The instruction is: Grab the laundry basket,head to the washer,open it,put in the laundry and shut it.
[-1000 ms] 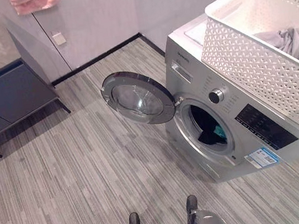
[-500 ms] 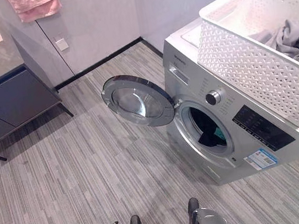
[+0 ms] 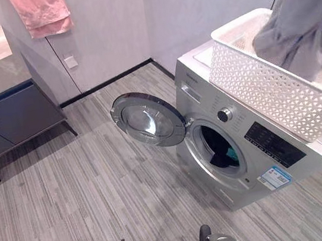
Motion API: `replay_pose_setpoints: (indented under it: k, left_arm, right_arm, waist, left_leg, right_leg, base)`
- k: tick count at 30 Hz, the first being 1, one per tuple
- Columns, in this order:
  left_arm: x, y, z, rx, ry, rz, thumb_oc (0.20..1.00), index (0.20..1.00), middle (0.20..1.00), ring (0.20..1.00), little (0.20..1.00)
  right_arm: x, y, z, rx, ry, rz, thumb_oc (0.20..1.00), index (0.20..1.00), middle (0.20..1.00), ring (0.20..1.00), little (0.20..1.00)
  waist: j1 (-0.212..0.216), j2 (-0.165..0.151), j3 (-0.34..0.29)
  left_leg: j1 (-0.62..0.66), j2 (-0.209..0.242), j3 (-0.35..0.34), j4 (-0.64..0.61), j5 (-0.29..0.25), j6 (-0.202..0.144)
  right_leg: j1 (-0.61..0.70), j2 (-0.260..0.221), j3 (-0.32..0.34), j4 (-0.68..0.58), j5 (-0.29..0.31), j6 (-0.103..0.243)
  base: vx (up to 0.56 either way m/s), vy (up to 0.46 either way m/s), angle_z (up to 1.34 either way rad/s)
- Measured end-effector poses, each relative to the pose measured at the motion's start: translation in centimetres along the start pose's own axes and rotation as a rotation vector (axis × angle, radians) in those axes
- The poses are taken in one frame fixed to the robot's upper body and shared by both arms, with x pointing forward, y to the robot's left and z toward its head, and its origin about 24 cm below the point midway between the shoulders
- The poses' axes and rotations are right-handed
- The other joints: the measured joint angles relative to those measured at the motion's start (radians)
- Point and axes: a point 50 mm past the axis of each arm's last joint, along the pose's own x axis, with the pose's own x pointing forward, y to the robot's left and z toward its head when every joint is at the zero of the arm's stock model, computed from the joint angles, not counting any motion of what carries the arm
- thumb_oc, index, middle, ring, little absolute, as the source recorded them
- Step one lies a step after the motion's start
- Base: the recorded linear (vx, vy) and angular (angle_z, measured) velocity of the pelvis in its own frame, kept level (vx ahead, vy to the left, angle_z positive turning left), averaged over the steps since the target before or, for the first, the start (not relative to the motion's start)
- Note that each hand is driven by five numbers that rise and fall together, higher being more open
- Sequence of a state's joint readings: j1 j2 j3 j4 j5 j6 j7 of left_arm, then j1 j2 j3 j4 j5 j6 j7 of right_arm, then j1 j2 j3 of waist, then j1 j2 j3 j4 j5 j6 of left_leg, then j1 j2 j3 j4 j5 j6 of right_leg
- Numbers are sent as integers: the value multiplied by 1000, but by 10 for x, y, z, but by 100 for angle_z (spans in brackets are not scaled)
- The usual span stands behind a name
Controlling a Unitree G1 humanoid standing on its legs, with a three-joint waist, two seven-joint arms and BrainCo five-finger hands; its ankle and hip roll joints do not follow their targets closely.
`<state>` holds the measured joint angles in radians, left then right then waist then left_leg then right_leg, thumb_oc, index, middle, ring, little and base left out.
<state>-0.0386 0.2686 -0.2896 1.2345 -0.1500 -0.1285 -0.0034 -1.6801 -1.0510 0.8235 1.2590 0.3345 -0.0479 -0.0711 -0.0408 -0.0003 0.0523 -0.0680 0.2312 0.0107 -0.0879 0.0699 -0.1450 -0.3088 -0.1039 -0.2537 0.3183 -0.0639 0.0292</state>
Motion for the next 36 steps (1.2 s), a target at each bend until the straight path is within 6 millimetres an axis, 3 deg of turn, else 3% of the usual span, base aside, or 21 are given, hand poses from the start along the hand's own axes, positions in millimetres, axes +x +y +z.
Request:
replay_pose_setpoints:
  k: [7, 12, 18, 22, 25, 27, 30, 31, 33, 34, 35, 36]
  left_arm:
    - [0, -1, 2, -8, -5, 25, 1000, 1000, 1000, 1000, 1000]
    - [1, -1, 4, -9, -11, 43, 1000, 1000, 1000, 1000, 1000]
    - [0, 0, 1, -16, -1, 67, 1000, 1000, 1000, 1000, 1000]
    - [-2, 0, -9, -28, 32, 81, 1000, 1000, 1000, 1000, 1000]
    - [-6, -6, -27, -87, 90, 89, 1000, 1000, 1000, 1000, 1000]
    - [-8, -12, -34, -107, 116, 82, 1000, 1000, 1000, 1000, 1000]
    - [-12, -26, -49, -178, 172, 74, 1000, 1000, 1000, 1000, 1000]
    - [-15, -25, -52, -199, 159, 84, 1000, 1000, 1000, 1000, 1000]
    - [-13, -13, -45, -186, 114, 107, 1000, 1000, 1000, 1000, 1000]
    - [-14, -10, -45, -178, 111, 111, 1000, 1000, 1000, 1000, 1000]
    - [-15, -12, -49, -172, 120, 104, 1000, 1000, 1000, 1000, 1000]
    - [-15, -16, -49, -166, 125, 94, 1000, 1000, 1000, 1000, 1000]
  right_arm:
    - [0, -24, 13, 50, -42, -182, 200, 200, 200, 200, 200]
    - [-4, -67, 26, 76, -82, -361, 200, 200, 200, 200, 200]
    - [-21, -128, 45, 3, -187, -579, 200, 200, 200, 200, 200]
    - [-34, -155, 37, -34, -183, -691, 200, 200, 200, 200, 200]
    - [-51, -179, 31, -116, -207, -778, 200, 200, 200, 200, 200]
    - [-58, -185, 28, -140, -223, -808, 200, 200, 200, 200, 200]
    - [-68, -161, 20, -190, -338, -772, 200, 200, 200, 200, 200]
    - [-89, -132, -21, -154, -343, -723, 200, 200, 200, 200, 200]
    - [-145, -109, -92, -203, -242, -638, 200, 200, 200, 200, 200]
    - [-172, -90, -125, -197, -146, -578, 200, 200, 200, 200, 200]
    - [-195, -59, -157, -146, -14, -504, 200, 200, 200, 200, 200]
    - [-197, -44, -166, -131, 33, -460, 200, 200, 200, 200, 200]
  waist:
    - [-7, -1, -25]
    - [-32, -2, -34]
    - [-70, -5, -49]
    - [-91, -11, -65]
    - [-109, -3, -93]
    - [-116, 16, -101]
    - [-129, 34, -105]
    - [-158, 37, -117]
    - [-140, 11, -118]
    - [-134, 11, -117]
    - [-144, 30, -112]
    - [-158, 48, -110]
  left_leg:
    - [19, -2, -1, -3, -4, 6]
    - [36, -4, 1, -4, -4, 6]
    - [70, -15, 43, -5, -13, 17]
    - [83, -21, 67, -9, -18, 20]
    - [85, -30, 88, -9, -23, 26]
    - [90, -34, 92, -9, -24, 27]
    - [117, -41, 116, -11, -36, 35]
    - [123, -42, 133, -8, -38, 37]
    - [117, -39, 127, -10, -42, 32]
    - [117, -40, 126, -10, -42, 31]
    - [114, -41, 135, -12, -46, 26]
    - [113, -48, 140, -12, -49, 27]
  right_leg:
    - [31, -1, -2, -18, -4, 9]
    - [43, -1, 0, -22, 1, 4]
    - [60, 1, 37, -50, 14, 22]
    - [69, 3, 60, -78, 32, 31]
    - [70, 1, 82, -104, 50, 35]
    - [81, 0, 87, -123, 59, 40]
    - [105, 0, 112, -140, 67, 51]
    - [103, 2, 117, -139, 69, 51]
    - [94, 5, 112, -134, 67, 51]
    - [89, 8, 120, -134, 68, 53]
    - [85, 11, 136, -134, 73, 62]
    - [79, 10, 145, -134, 74, 64]
  base:
    - [8, 14, 1]
    - [14, 41, -1]
    - [2, 52, -17]
    - [12, 40, -18]
    - [1, 27, -18]
    - [-1, 30, -7]
    - [-36, 11, -23]
    - [-39, 13, 0]
    - [23, 16, -1]
    - [18, 17, -28]
    - [-5, 22, -36]
    - [-39, 15, -35]
